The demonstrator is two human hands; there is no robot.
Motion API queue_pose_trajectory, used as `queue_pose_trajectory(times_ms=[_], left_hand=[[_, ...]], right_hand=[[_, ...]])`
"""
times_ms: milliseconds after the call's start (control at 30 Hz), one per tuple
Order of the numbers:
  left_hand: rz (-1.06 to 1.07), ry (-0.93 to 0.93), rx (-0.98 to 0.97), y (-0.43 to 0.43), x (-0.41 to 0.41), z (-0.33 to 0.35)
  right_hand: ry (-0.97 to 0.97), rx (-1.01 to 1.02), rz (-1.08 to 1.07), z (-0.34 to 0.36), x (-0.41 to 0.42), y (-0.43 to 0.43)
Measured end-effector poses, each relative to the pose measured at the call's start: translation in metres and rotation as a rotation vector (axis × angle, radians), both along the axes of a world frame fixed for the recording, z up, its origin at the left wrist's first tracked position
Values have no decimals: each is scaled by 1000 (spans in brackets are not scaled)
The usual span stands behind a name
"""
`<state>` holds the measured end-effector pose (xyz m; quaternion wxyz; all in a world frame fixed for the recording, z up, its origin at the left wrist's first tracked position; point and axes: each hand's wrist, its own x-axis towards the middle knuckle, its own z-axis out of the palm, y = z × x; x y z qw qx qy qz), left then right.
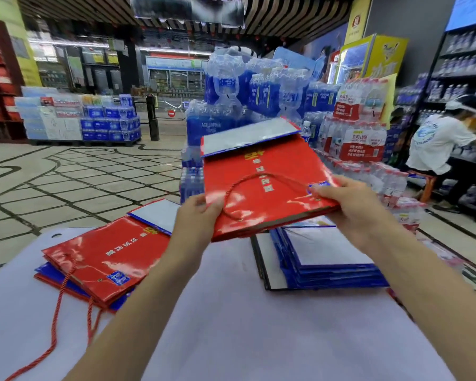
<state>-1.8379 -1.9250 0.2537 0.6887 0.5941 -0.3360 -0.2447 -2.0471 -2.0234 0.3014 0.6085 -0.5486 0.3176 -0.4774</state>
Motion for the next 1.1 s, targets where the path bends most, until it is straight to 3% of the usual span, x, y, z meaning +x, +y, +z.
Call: queue_pose_trajectory(times_ms=[233, 400, 533, 633, 833, 933, 1033, 1100], left_hand=[[-83, -171, 190, -80, -61, -25], [-2, -526, 409, -86, -90, -51], [45, -691, 446, -80, -96, -57], [4, -624, 438, -86, -94, -67], [-135, -361, 332, -86, -107, -75], [-158, -323, 303, -86, -115, -80], [-177, -318, 300, -85, -112, -79], [-191, -321, 293, -83, -105, -74]], right_hand=[[97, 74, -149, -20, -75, -69], [604, -38, -271, -60, -112, -83], [845, -140, -259, -69, -118, -74], [846, -159, -293, -76, -119, -70], [707, 19, -290, -91, -117, -65], [674, 53, -302, -90, -117, -60], [757, 31, -273, -77, -114, -51], [985, -174, -382, -67, -112, -46]])
